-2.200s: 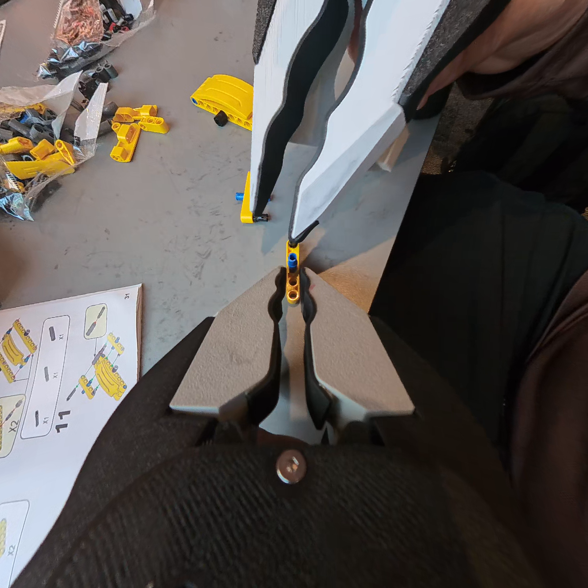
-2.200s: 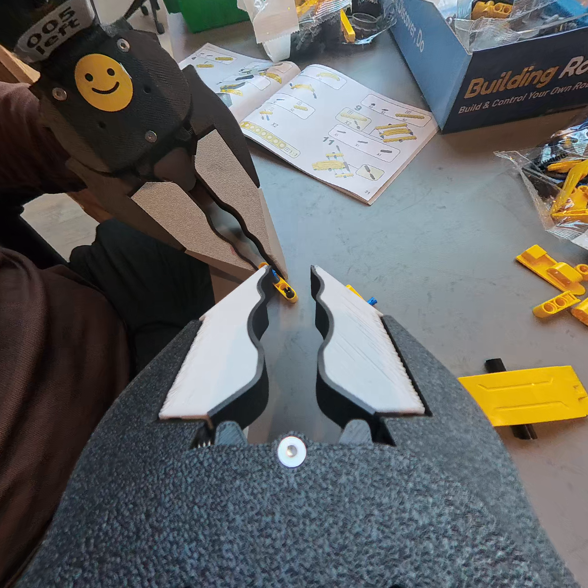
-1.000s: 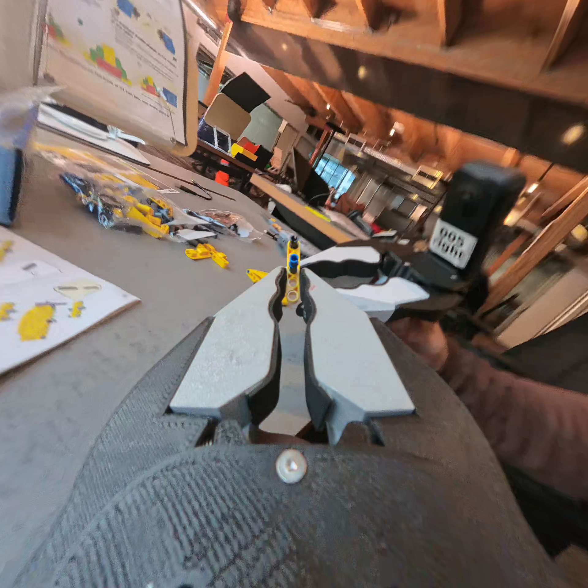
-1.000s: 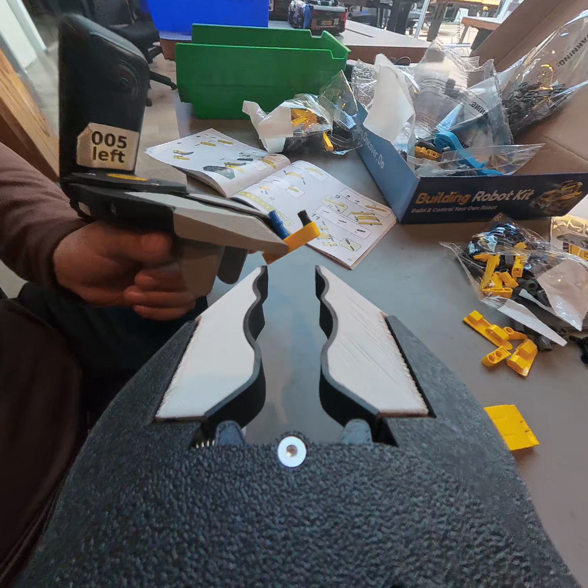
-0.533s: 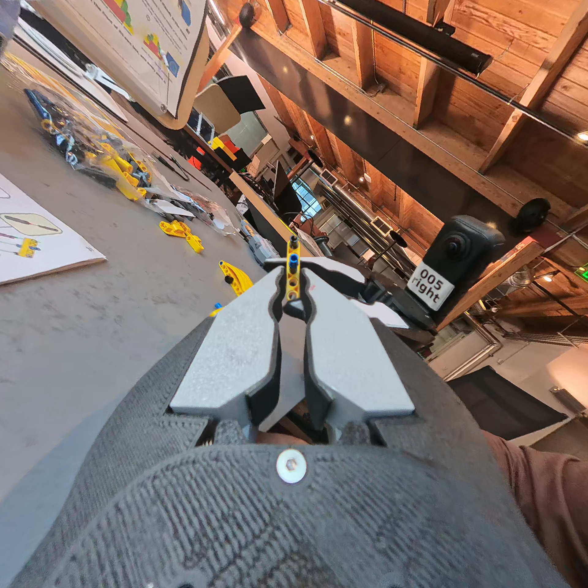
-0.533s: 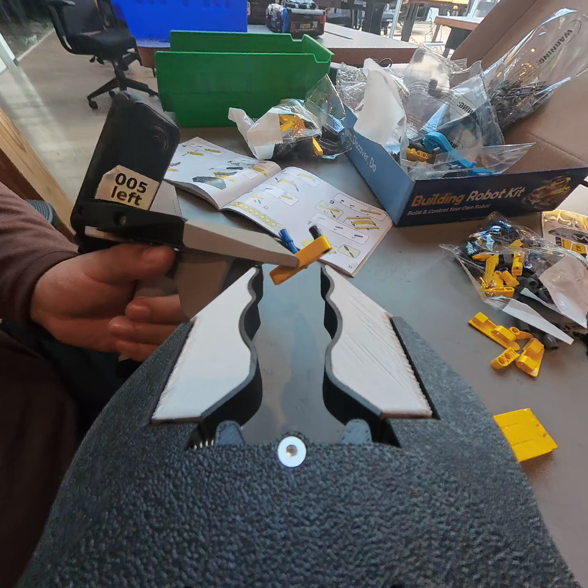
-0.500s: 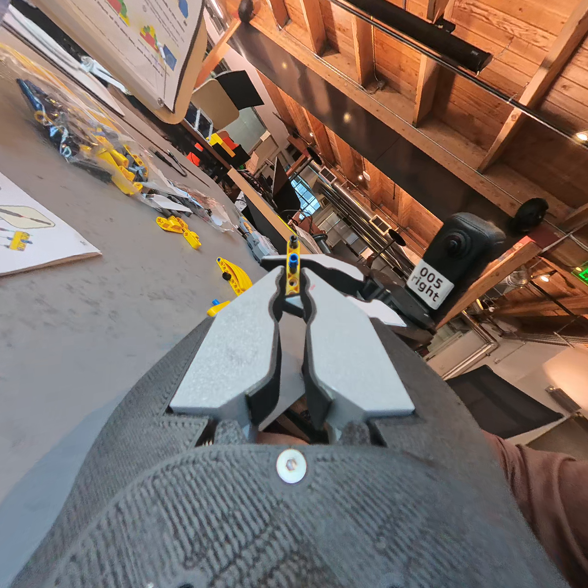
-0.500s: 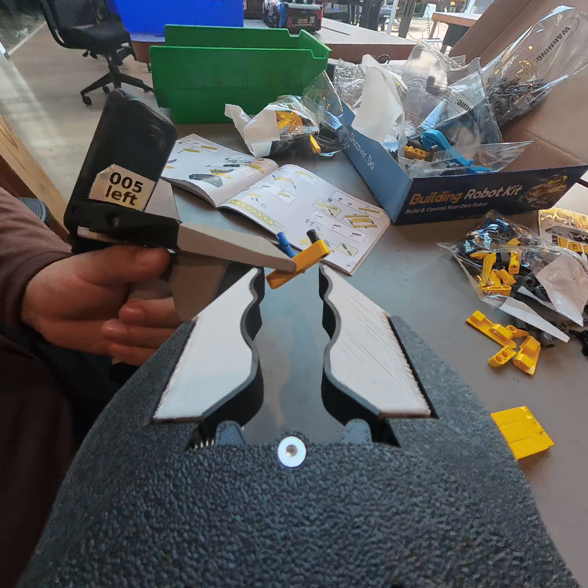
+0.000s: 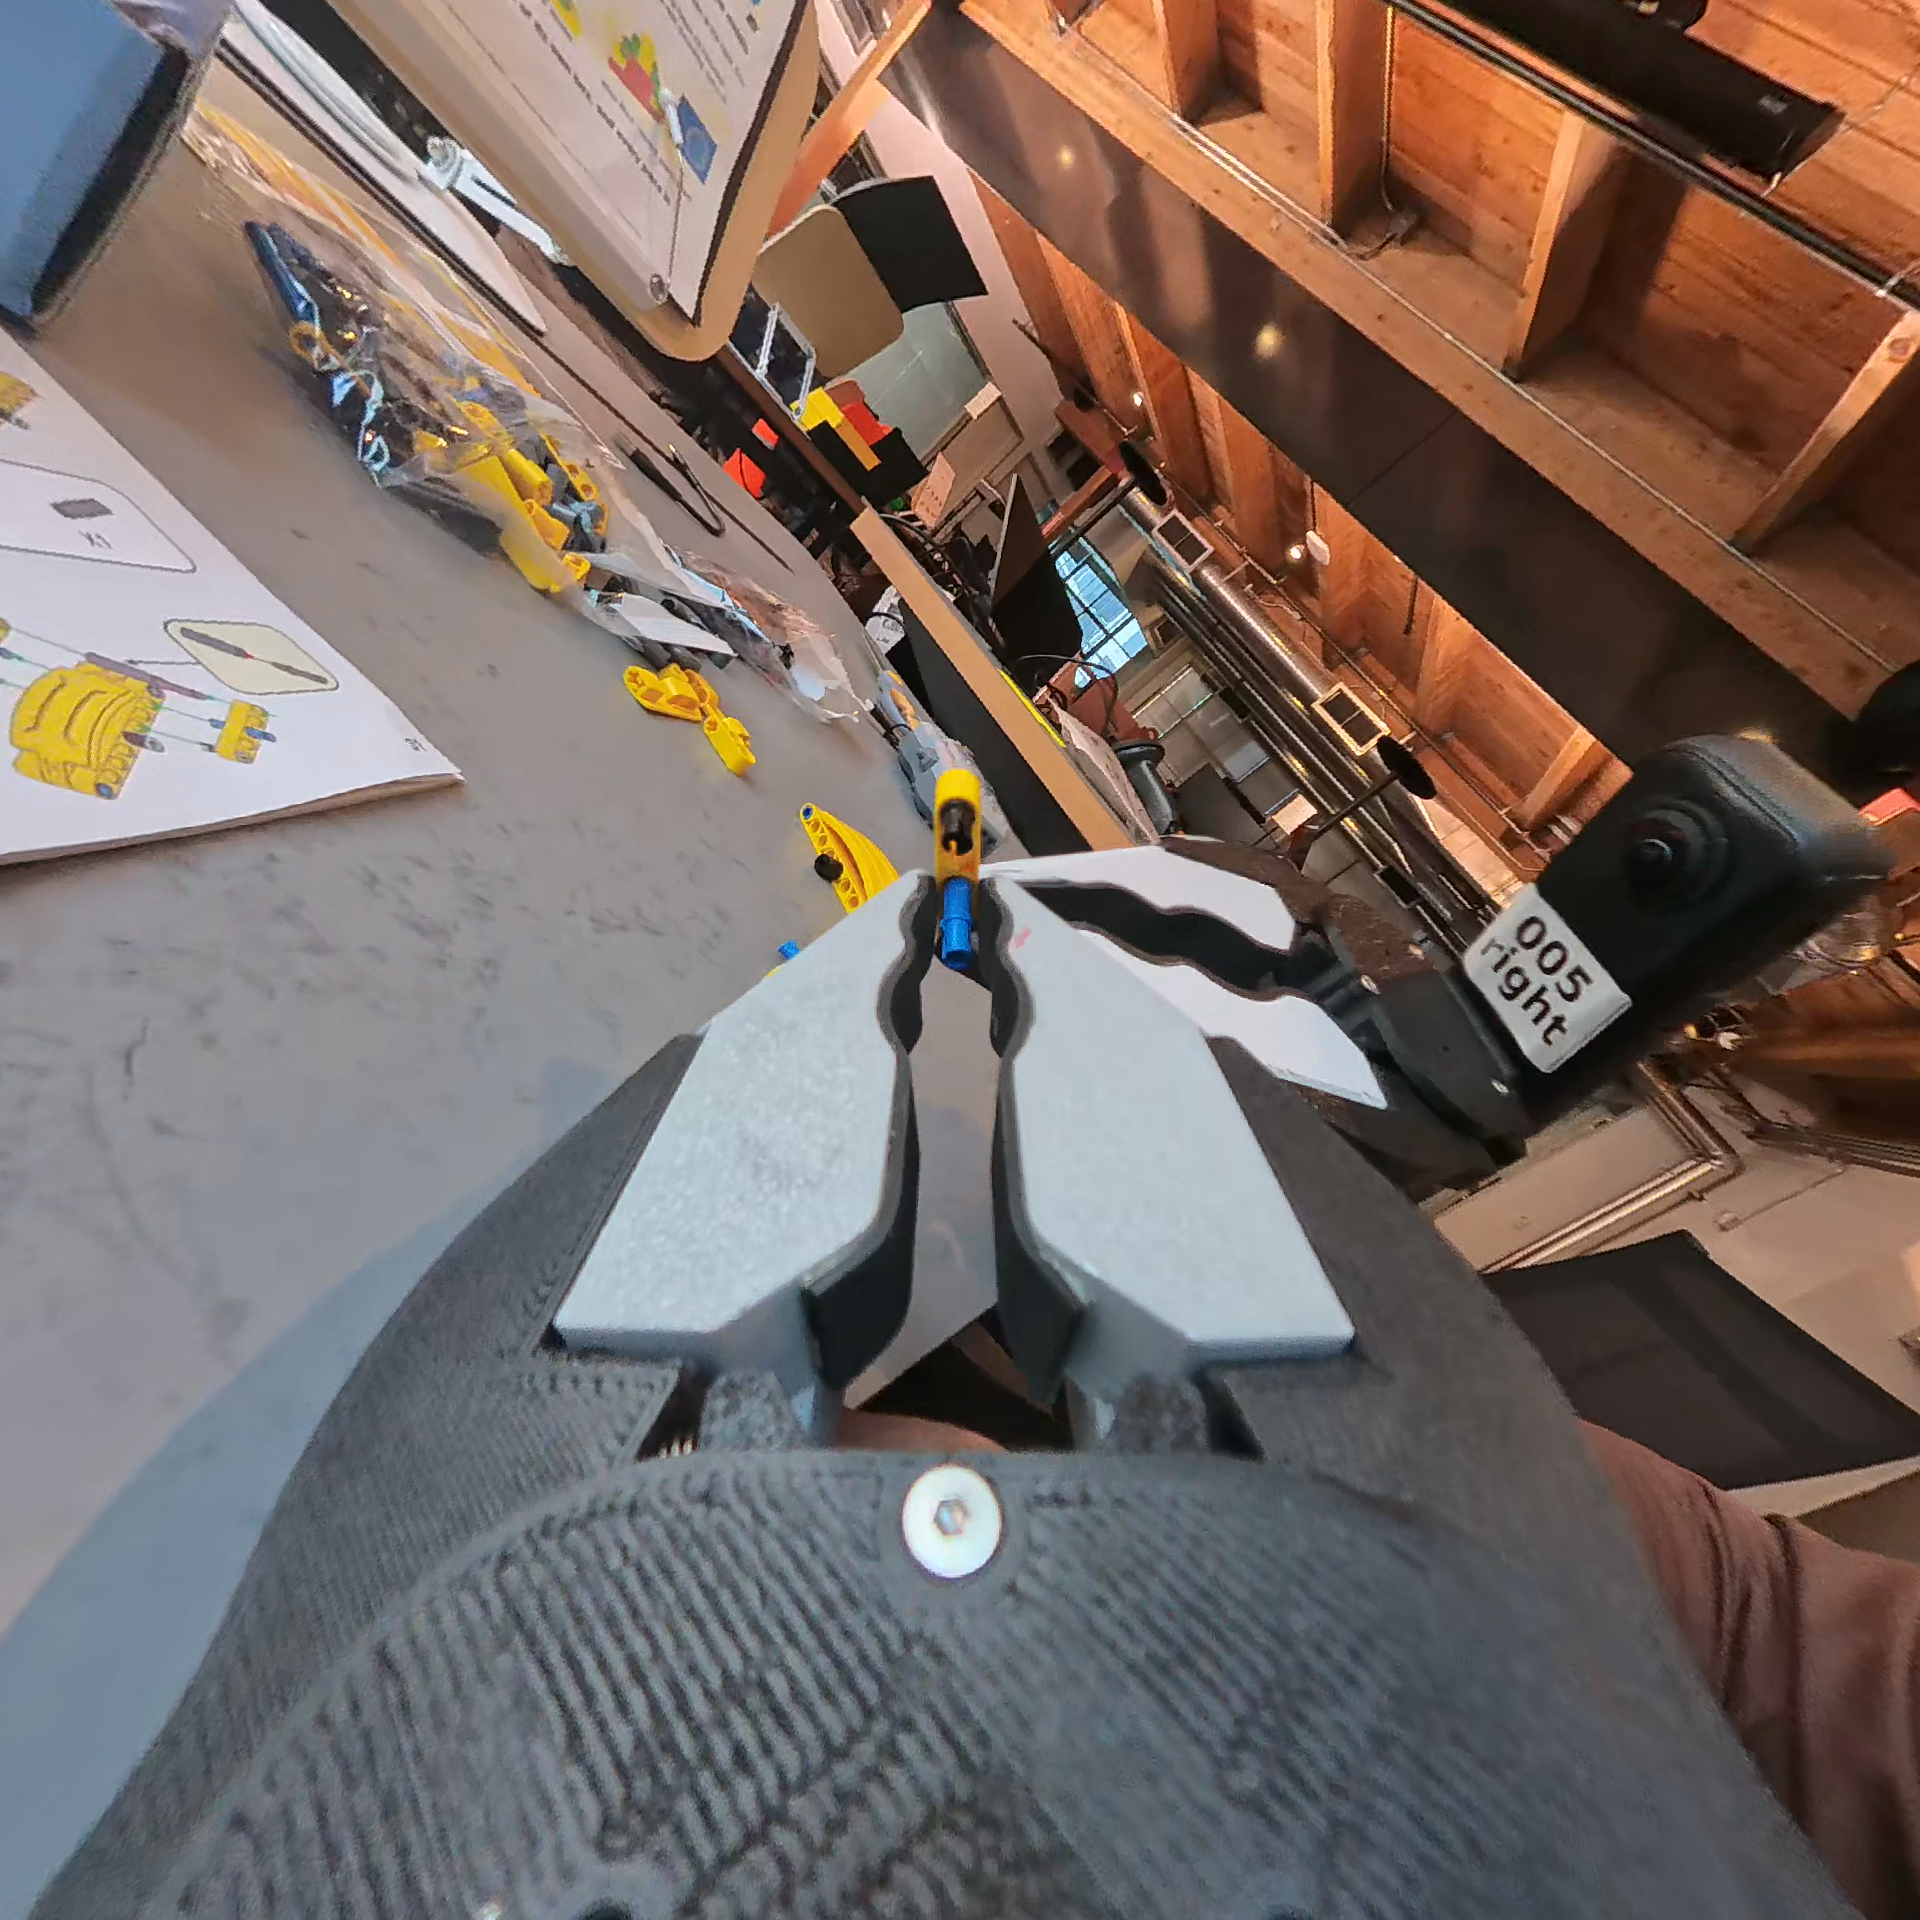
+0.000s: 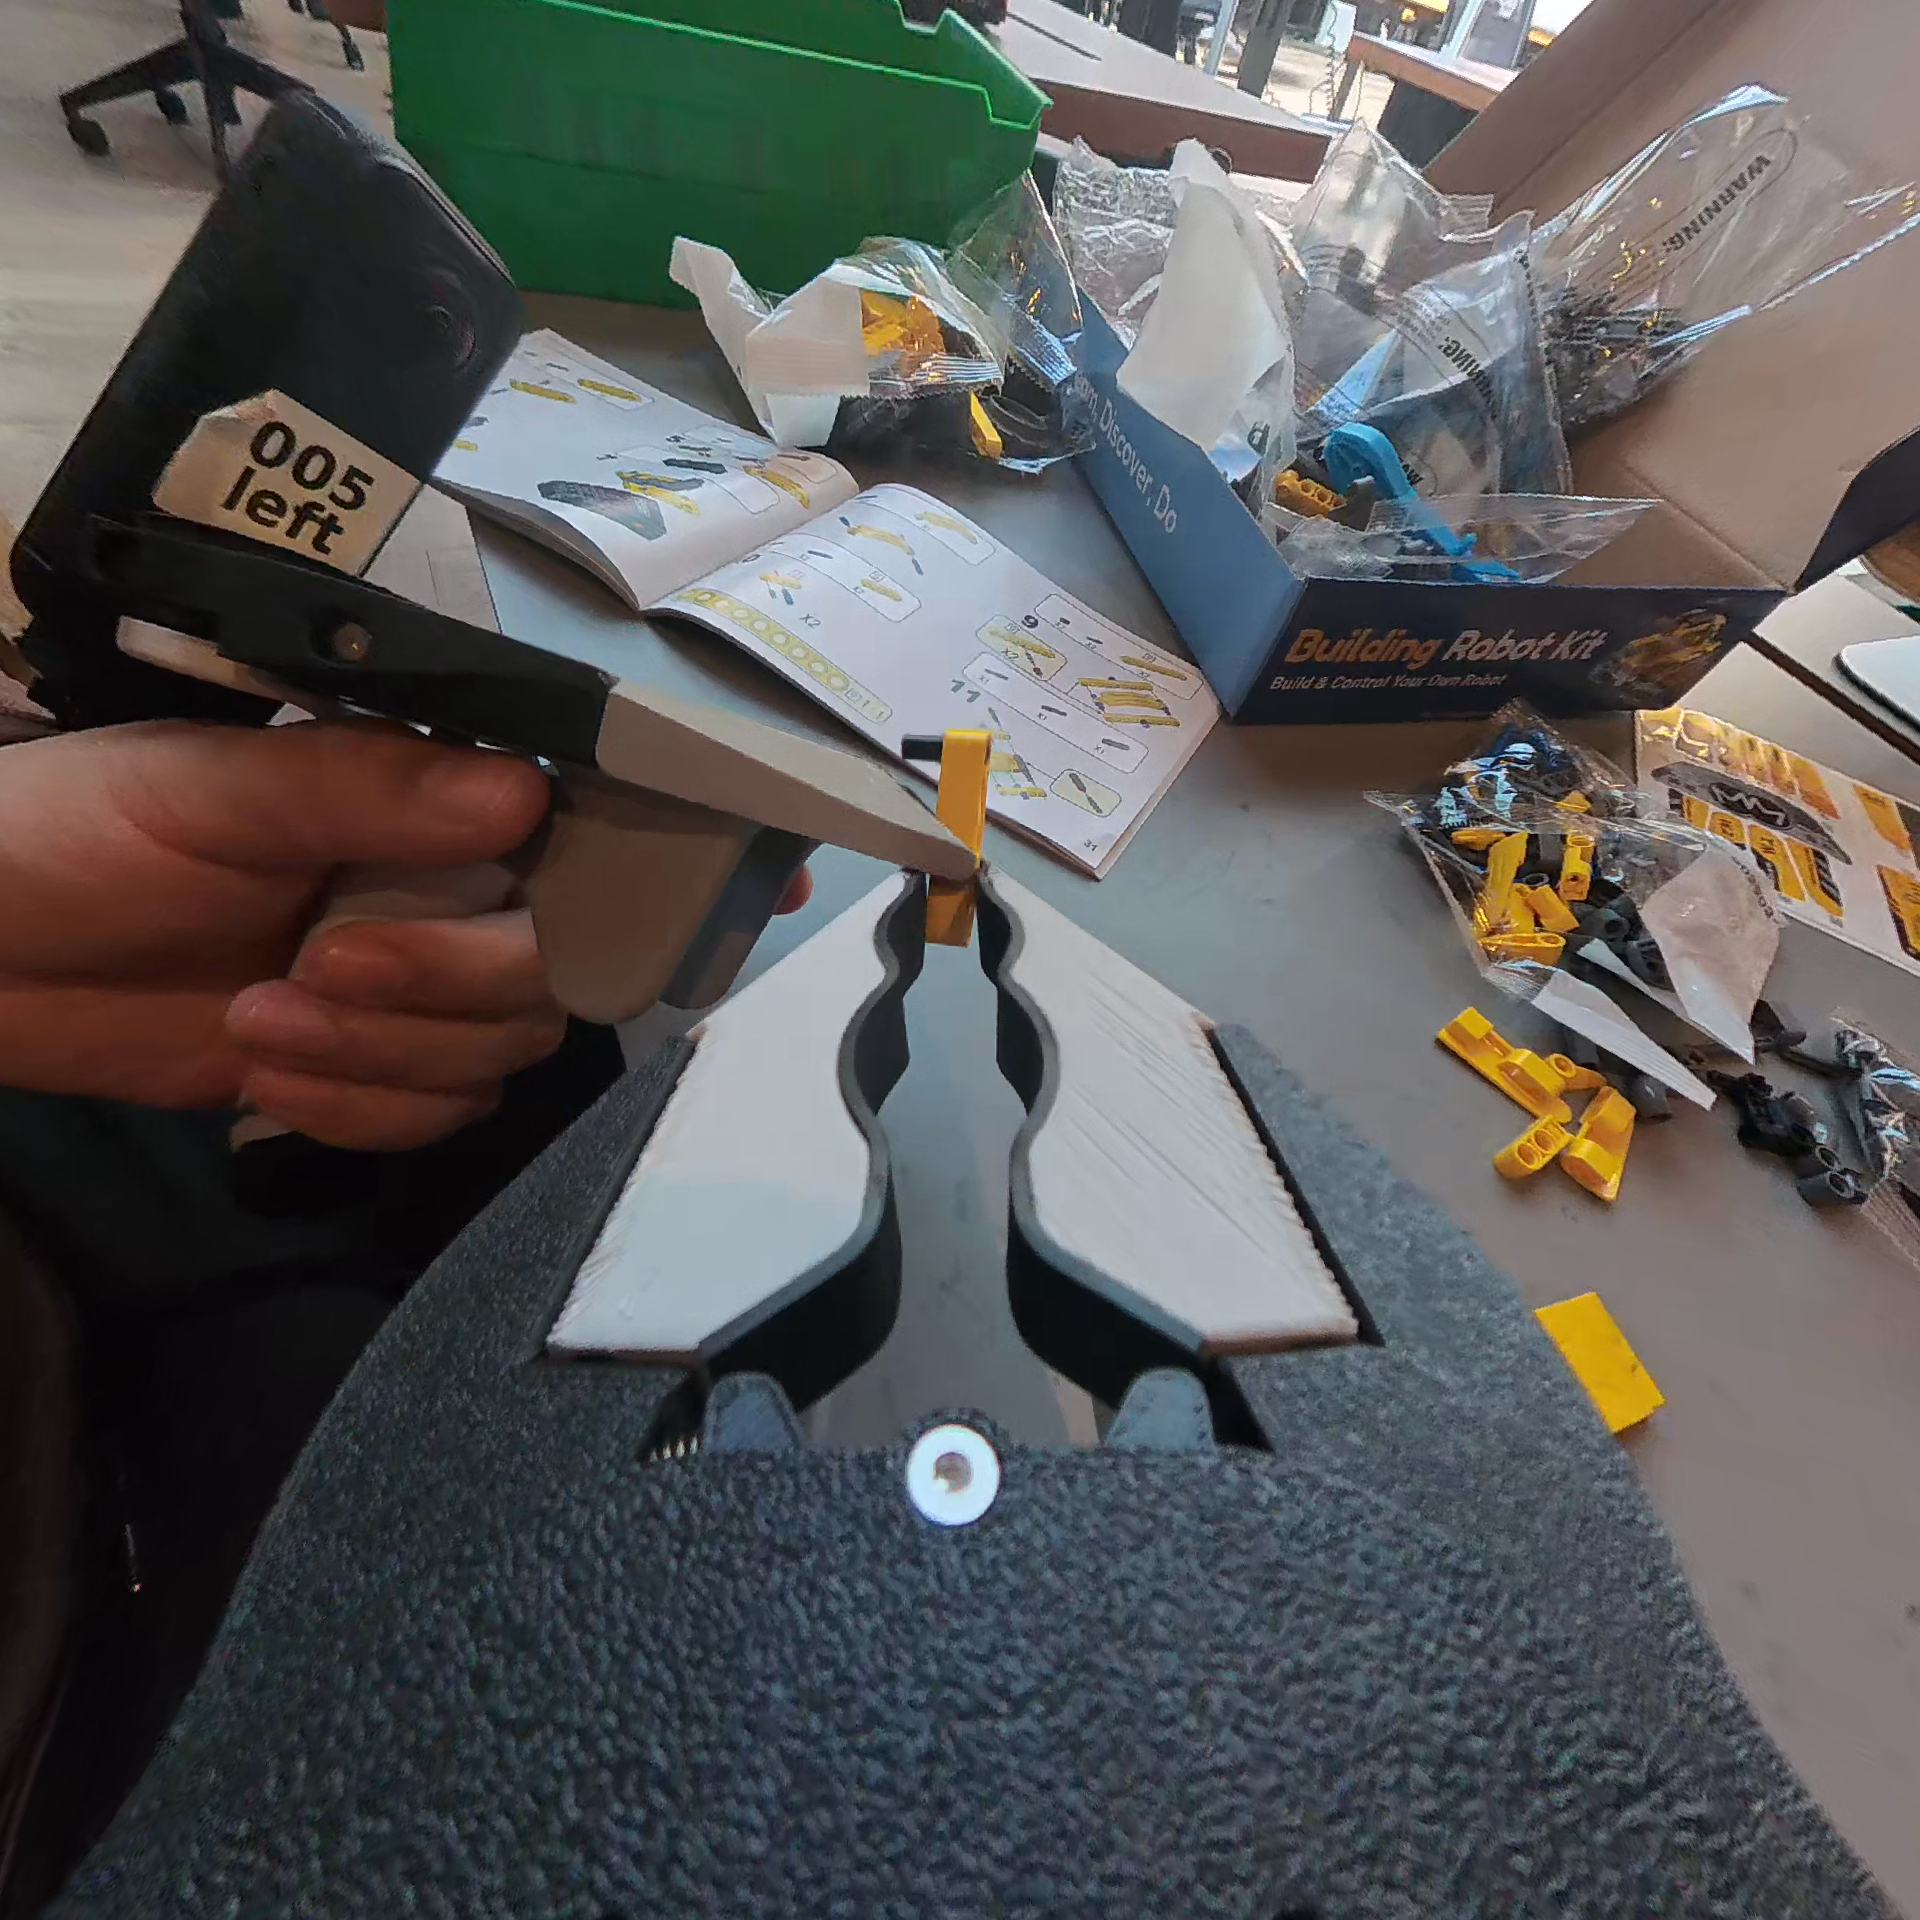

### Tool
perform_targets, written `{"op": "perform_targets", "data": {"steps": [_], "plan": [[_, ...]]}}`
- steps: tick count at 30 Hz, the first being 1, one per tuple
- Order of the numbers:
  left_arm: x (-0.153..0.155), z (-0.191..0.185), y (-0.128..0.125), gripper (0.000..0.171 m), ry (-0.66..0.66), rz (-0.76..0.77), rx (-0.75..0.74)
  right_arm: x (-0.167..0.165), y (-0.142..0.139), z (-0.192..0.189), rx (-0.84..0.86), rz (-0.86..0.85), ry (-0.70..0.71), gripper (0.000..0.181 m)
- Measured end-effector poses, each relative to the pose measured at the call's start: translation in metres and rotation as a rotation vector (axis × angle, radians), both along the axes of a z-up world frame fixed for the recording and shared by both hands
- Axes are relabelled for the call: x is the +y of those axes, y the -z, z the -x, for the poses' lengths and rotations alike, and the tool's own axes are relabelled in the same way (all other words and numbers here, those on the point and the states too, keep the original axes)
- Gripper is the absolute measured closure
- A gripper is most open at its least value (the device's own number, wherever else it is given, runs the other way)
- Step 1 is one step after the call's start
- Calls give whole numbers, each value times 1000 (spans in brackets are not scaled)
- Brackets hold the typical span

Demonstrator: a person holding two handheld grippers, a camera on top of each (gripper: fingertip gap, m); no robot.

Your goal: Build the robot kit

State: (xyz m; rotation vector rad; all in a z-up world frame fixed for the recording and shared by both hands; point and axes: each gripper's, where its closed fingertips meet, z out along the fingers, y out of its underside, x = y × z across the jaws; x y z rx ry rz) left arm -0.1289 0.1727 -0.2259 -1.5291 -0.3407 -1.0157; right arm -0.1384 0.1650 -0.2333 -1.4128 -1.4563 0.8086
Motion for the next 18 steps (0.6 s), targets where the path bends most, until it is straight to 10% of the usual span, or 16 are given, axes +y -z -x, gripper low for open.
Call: {"op": "perform_targets", "data": {"steps": [6,14,18], "plan": [[1,0,3,163,17,31,36,6,7,-3,-55,-22,21,174],[-9,19,-68,147,-53,-245,410,29,14,-18,-90,18,84,174],[-35,-19,-63,138,399,-378,953,18,22,-17,-137,91,-9,174]]}}
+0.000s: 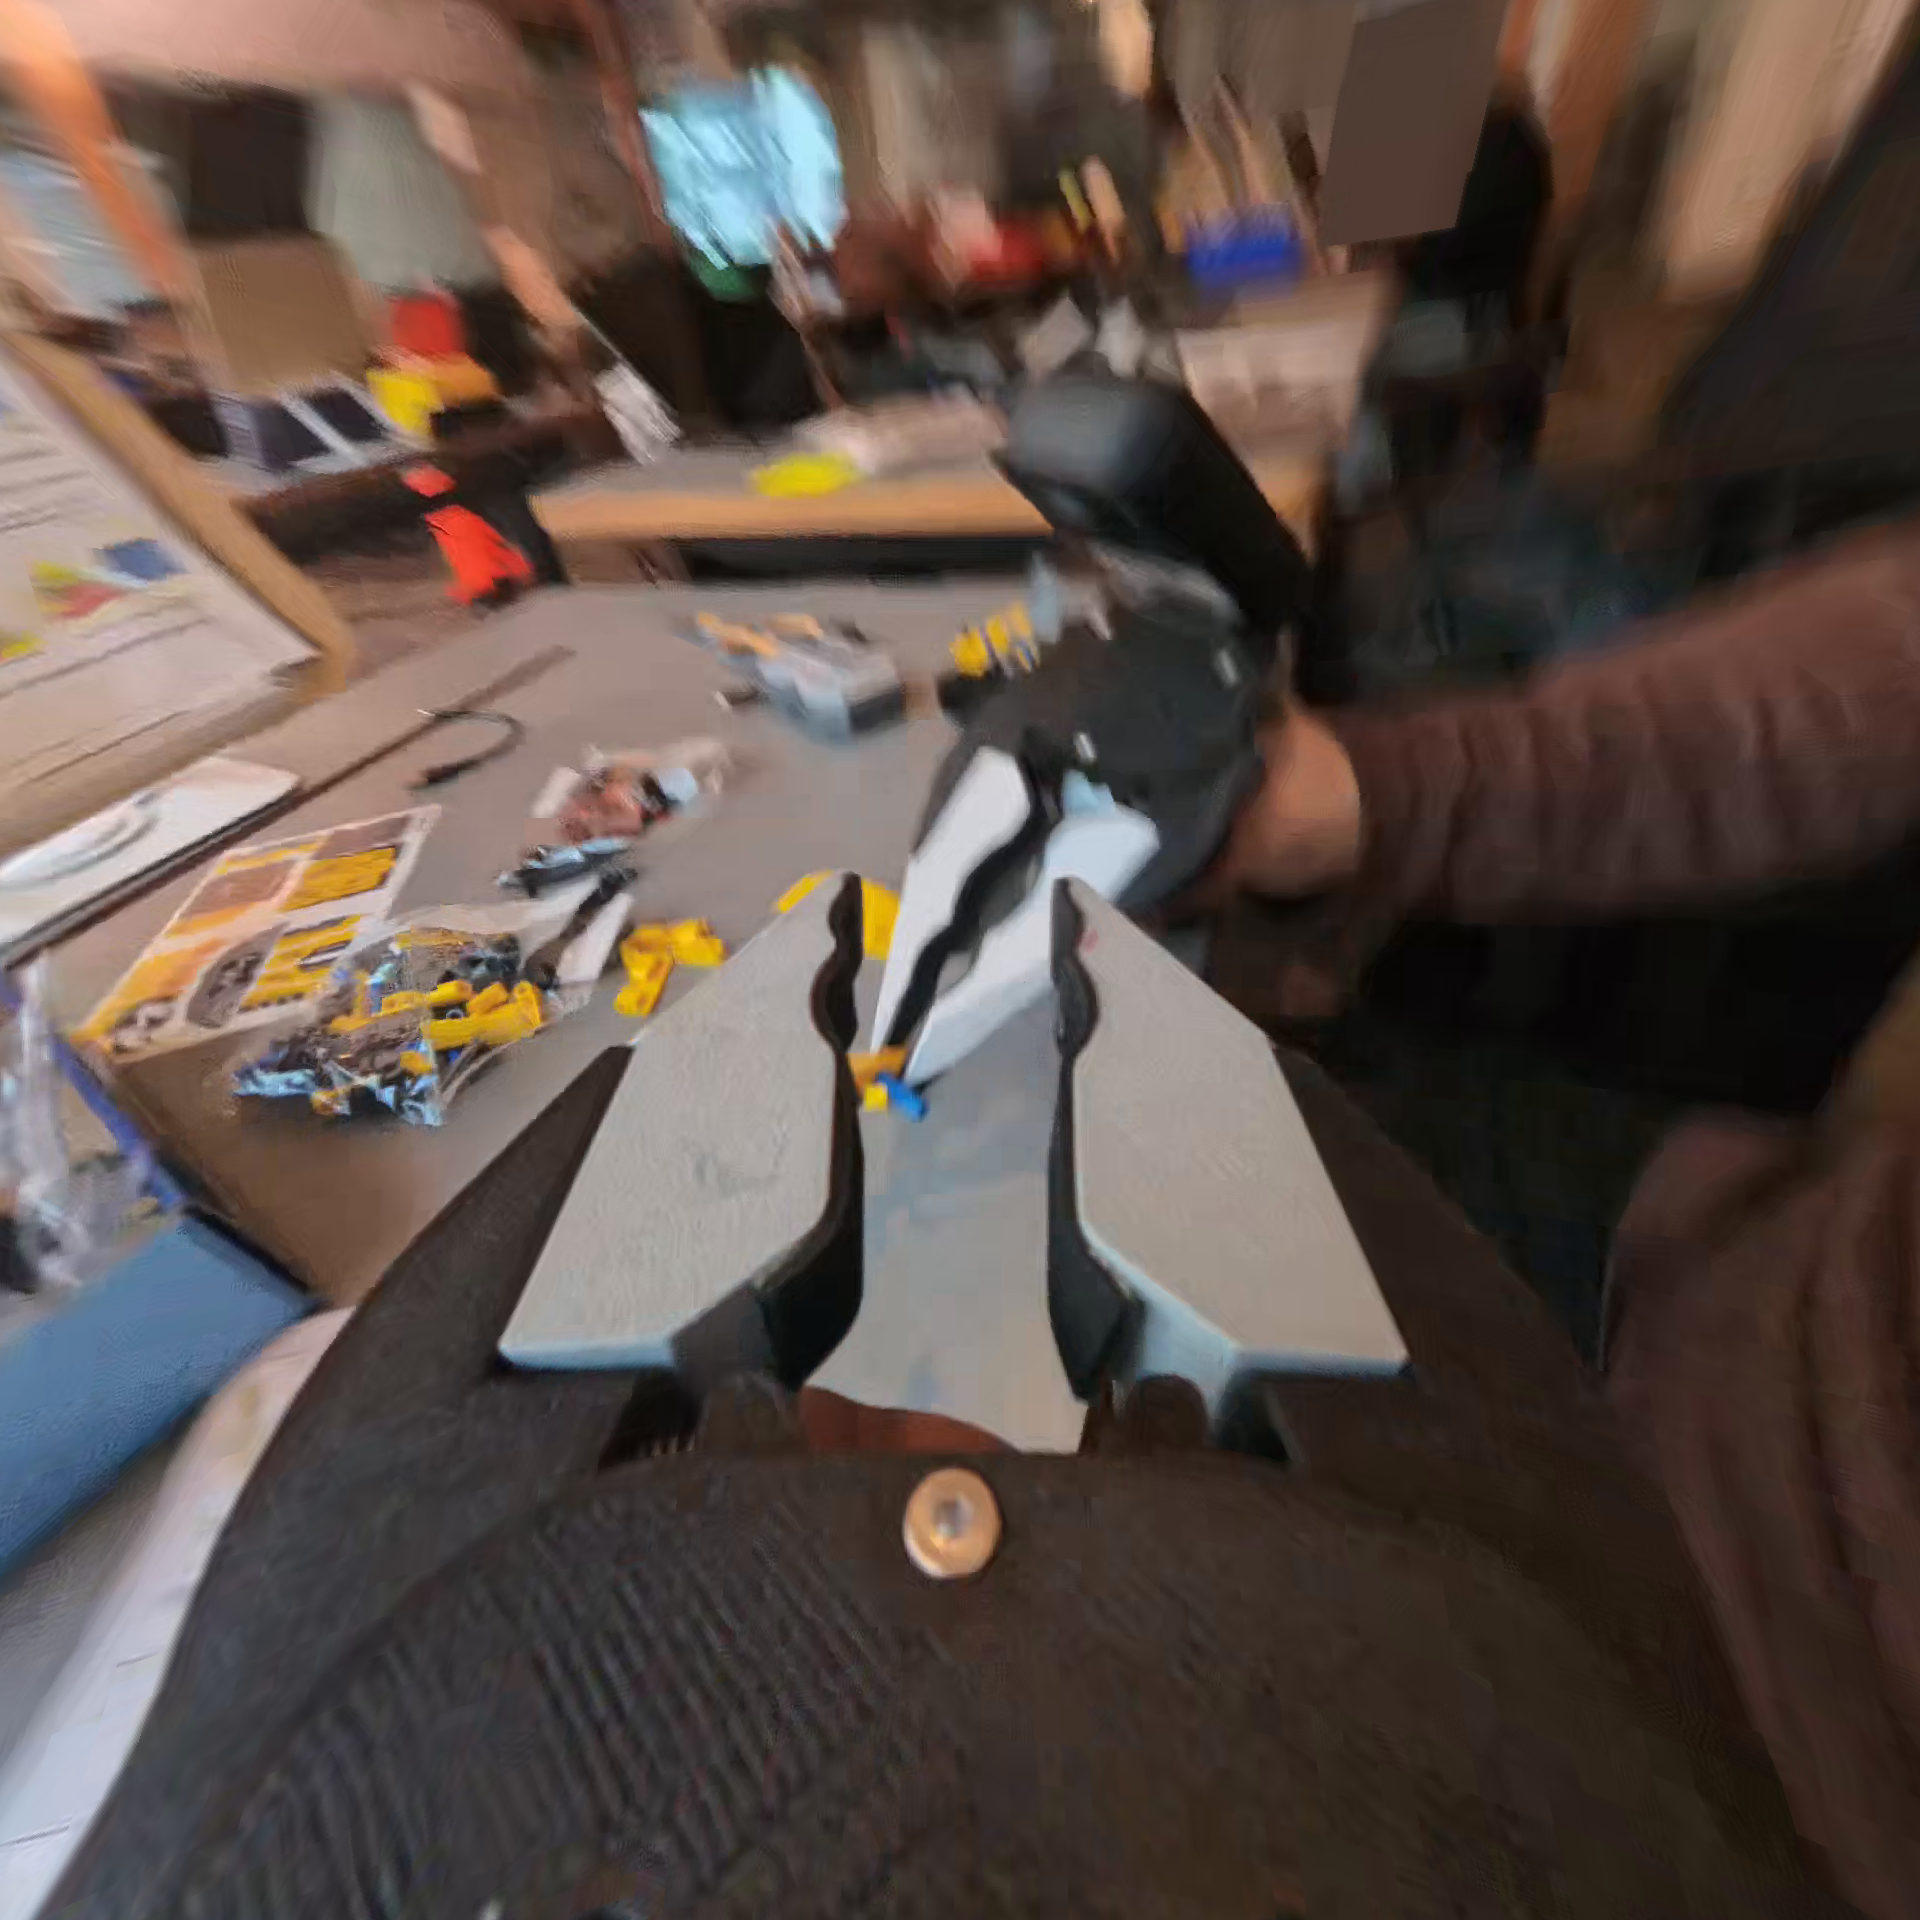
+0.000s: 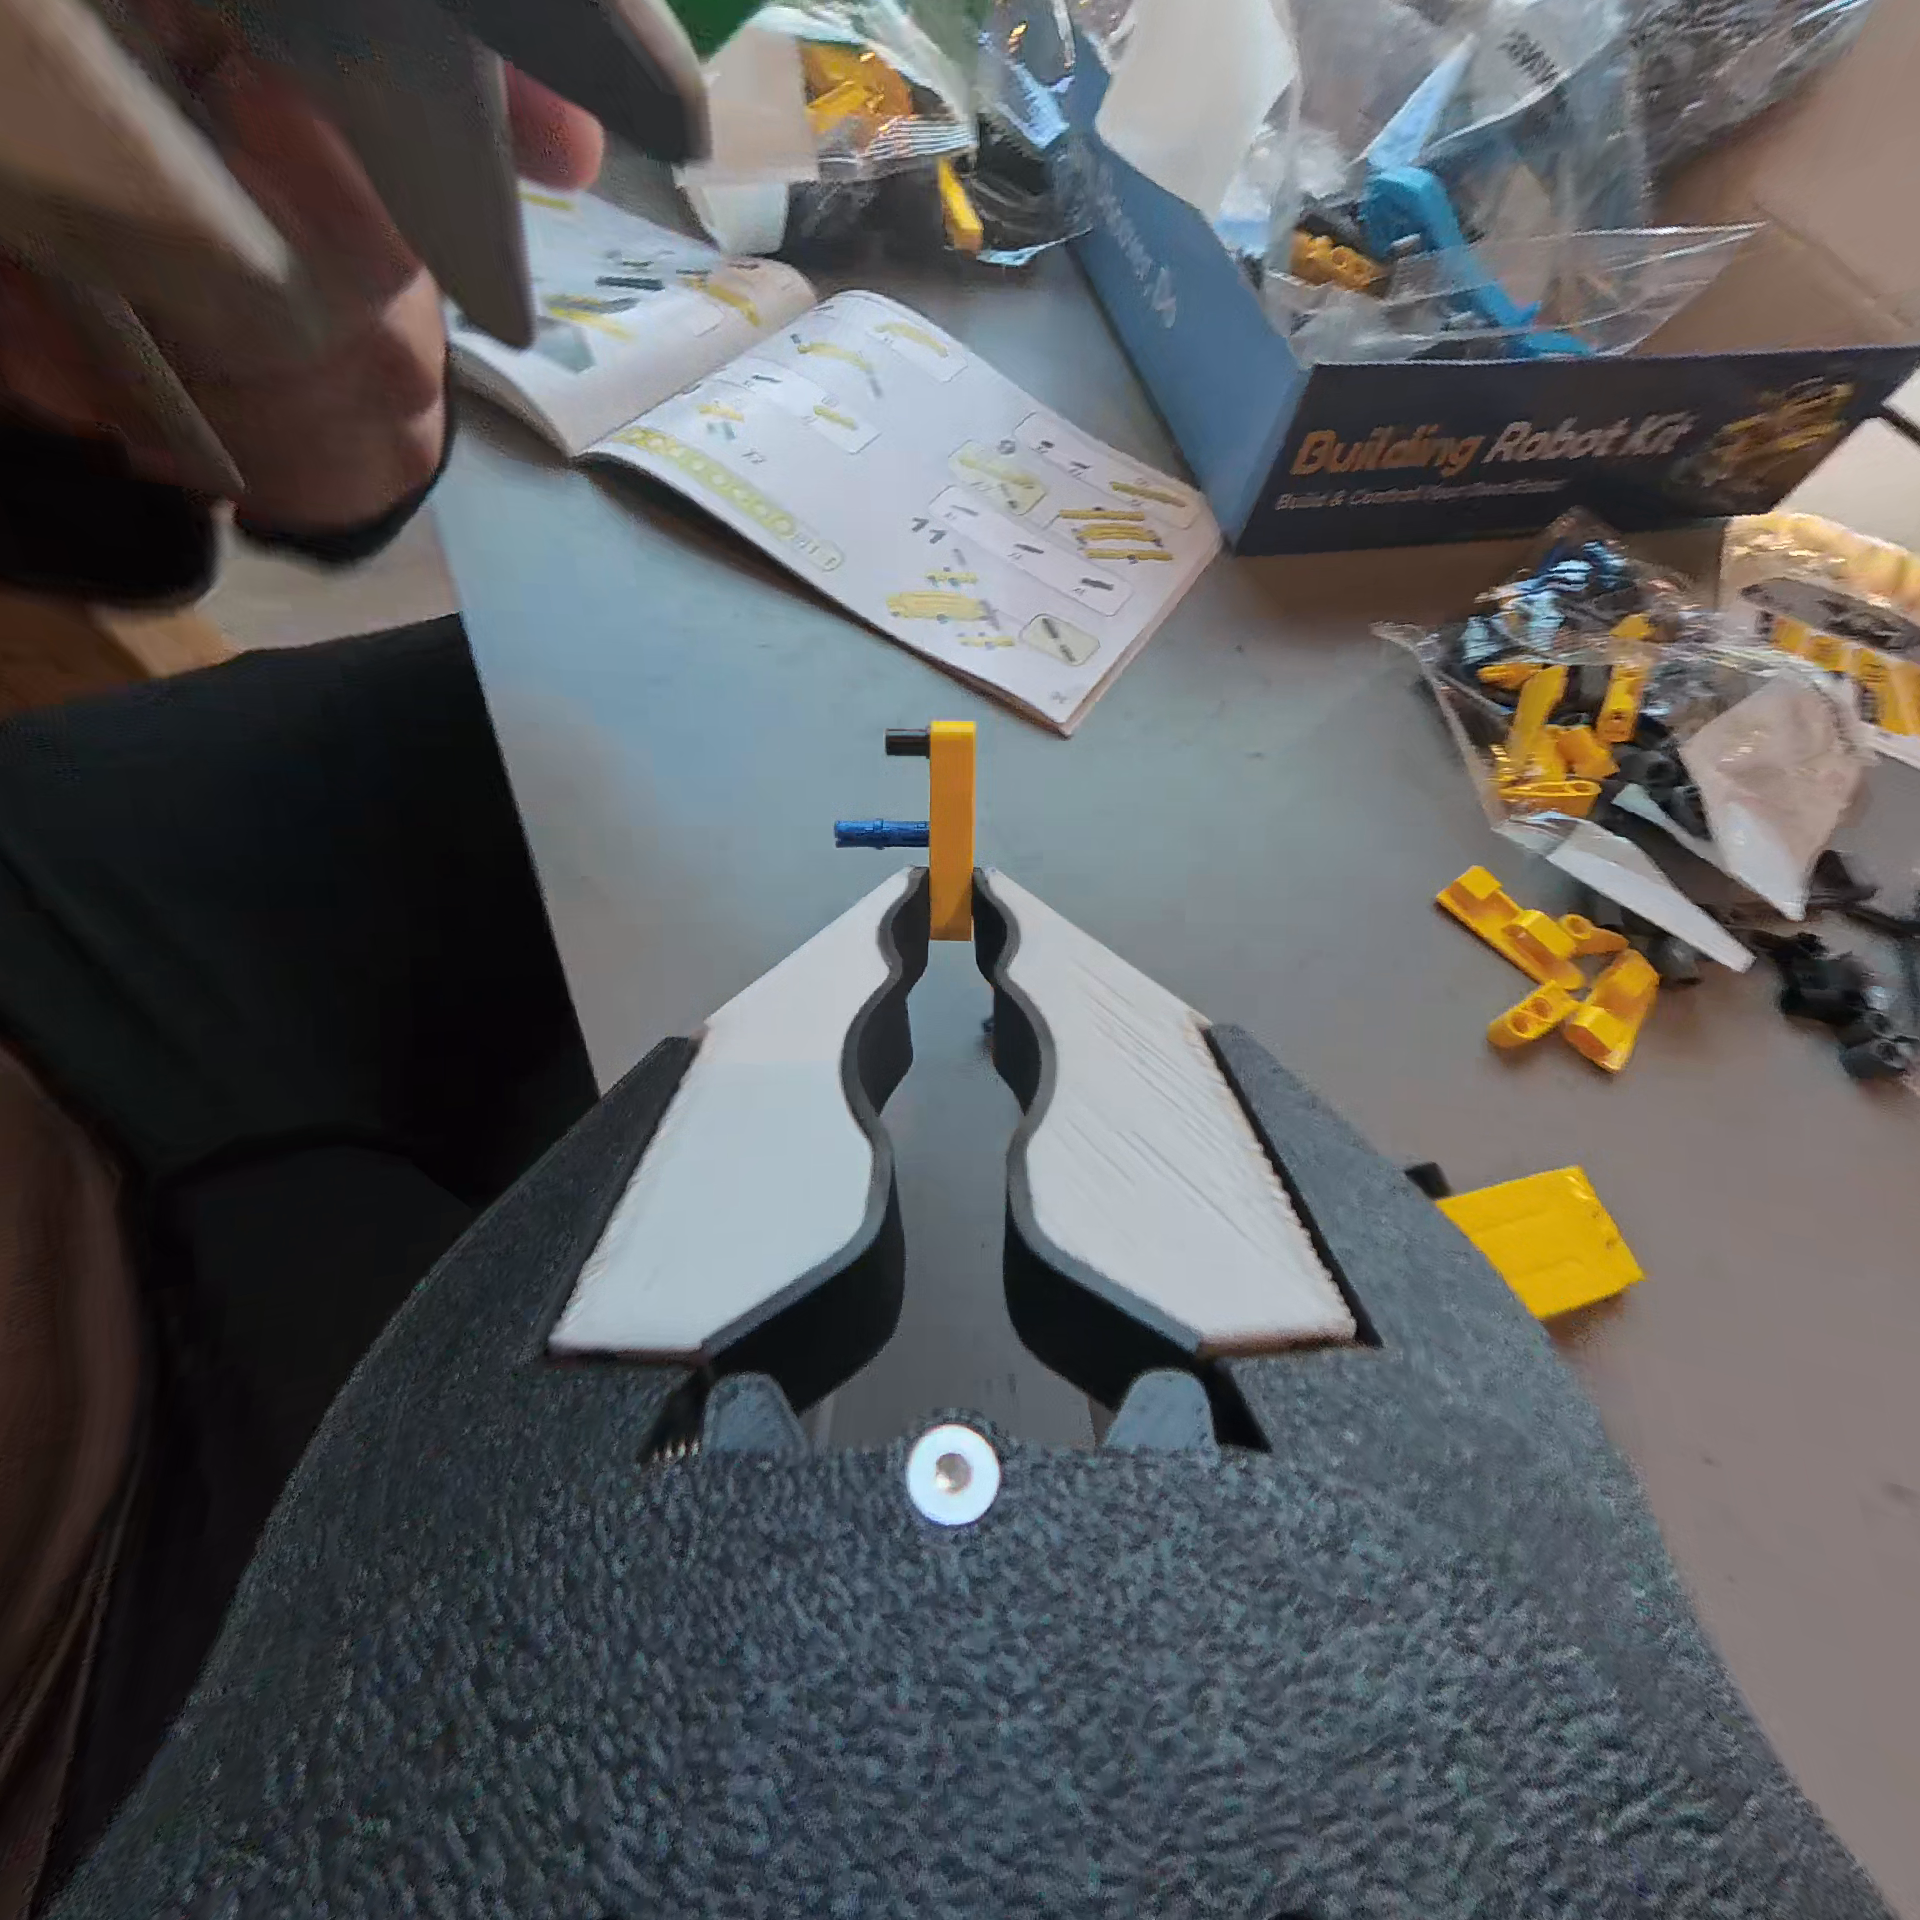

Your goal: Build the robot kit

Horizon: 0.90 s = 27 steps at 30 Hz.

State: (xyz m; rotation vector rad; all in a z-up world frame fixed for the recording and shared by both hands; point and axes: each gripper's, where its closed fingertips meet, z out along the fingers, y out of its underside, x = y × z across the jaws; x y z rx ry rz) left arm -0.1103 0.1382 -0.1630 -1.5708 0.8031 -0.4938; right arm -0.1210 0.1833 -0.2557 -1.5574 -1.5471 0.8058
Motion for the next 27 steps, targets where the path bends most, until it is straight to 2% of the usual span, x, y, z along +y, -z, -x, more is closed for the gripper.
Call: {"op": "perform_targets", "data": {"steps": [1,3,4,6,9,12,15,16,19,23,25,27], "plan": [[-8,5,13,137,54,0,192,-5,4,0,-20,20,-27,174],[-8,32,26,139,7,-118,484,-14,10,-1,-59,61,-79,174],[-12,40,32,143,11,-177,576,-20,13,-1,-78,84,-112,174],[-18,48,52,148,53,-180,686,-24,18,0,-105,91,-132,174],[-13,46,79,141,62,-100,748,-34,21,1,-132,77,-184,174],[-5,35,96,143,25,-34,718,-41,27,0,-170,26,-216,174],[-3,32,123,142,-8,122,762,-40,34,-3,-219,-29,-200,174],[-1,35,126,152,-61,148,814,-37,36,-4,-233,-49,-188,174],[-3,32,121,133,-135,165,909,-30,37,-6,-256,-91,-158,174],[-19,28,111,122,-196,191,1009,-24,38,-10,-292,-96,-145,174],[-33,-3,99,118,-115,113,969,-25,37,-13,-295,-58,-151,174],[-51,-29,99,120,-8,115,908,-27,36,-13,-282,-11,-158,174]]}}
